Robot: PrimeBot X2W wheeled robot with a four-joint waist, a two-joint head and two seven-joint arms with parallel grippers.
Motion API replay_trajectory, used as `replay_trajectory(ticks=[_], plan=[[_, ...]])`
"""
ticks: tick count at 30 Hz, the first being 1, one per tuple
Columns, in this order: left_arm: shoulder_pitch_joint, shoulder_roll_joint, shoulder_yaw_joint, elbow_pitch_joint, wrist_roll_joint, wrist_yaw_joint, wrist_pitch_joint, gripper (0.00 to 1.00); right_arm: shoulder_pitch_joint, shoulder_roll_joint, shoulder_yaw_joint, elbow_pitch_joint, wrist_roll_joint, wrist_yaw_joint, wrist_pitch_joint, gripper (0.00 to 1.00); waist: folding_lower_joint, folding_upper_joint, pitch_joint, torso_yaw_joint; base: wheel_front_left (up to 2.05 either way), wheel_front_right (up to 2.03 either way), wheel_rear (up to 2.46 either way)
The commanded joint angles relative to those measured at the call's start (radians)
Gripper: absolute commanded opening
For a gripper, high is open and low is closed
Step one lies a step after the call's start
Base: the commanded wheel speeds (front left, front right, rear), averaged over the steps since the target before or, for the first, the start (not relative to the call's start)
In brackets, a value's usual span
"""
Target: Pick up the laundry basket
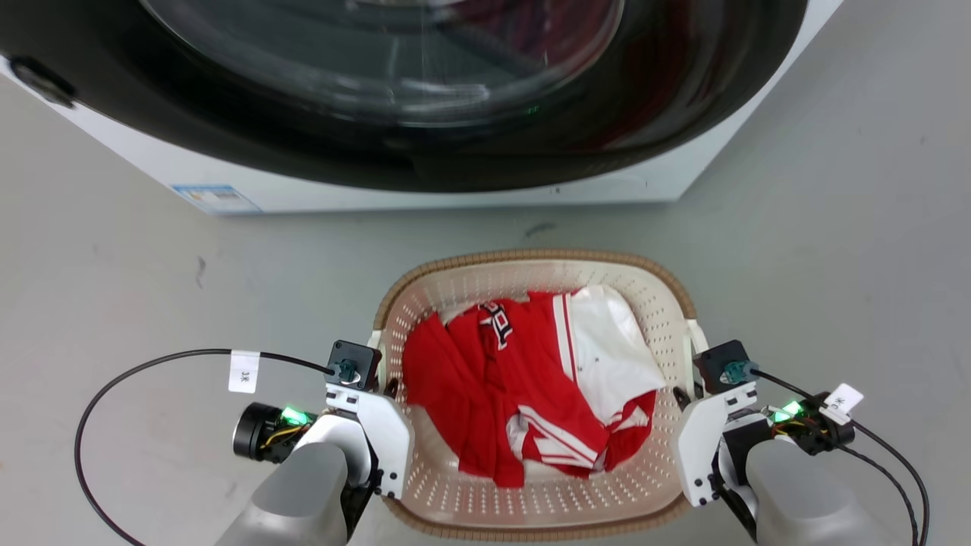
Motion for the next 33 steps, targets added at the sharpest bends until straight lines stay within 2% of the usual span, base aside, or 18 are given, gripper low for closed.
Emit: replay_trajectory(ticks=[1,6,12,25,33], plan=[[0.005,-0.057,-0.029,-0.019,-0.010,-0.026,0.008,0.00,-0.005,0.051,0.040,-0.017,0.011,0.017,0.009,0.00,0.0001,0.0000,-0.053,0.011,0.00,0.00,0.00],[0.021,-0.056,-0.062,-0.022,-0.068,-0.026,0.062,0.00,0.004,0.053,0.095,-0.022,0.061,0.017,0.053,0.00,0.0001,0.0000,-0.109,0.011,0.00,0.00,0.00],[0.053,-0.029,-0.130,-0.046,-0.163,-0.026,0.148,0.00,0.015,0.053,0.170,-0.014,0.125,0.017,0.096,0.00,0.0001,0.0000,-0.209,0.008,0.00,0.00,0.00],[0.132,0.003,-0.233,-0.061,-0.292,-0.026,0.232,0.00,0.098,0.050,0.274,-0.013,0.234,0.017,0.161,0.00,0.0001,0.0000,-0.387,-0.005,0.00,0.00,0.00],[0.167,0.017,-0.289,-0.076,-0.366,-0.026,0.293,0.00,0.125,0.050,0.331,-0.011,0.294,0.017,0.196,0.00,0.0001,0.0000,-0.441,-0.018,0.00,0.00,0.00]])
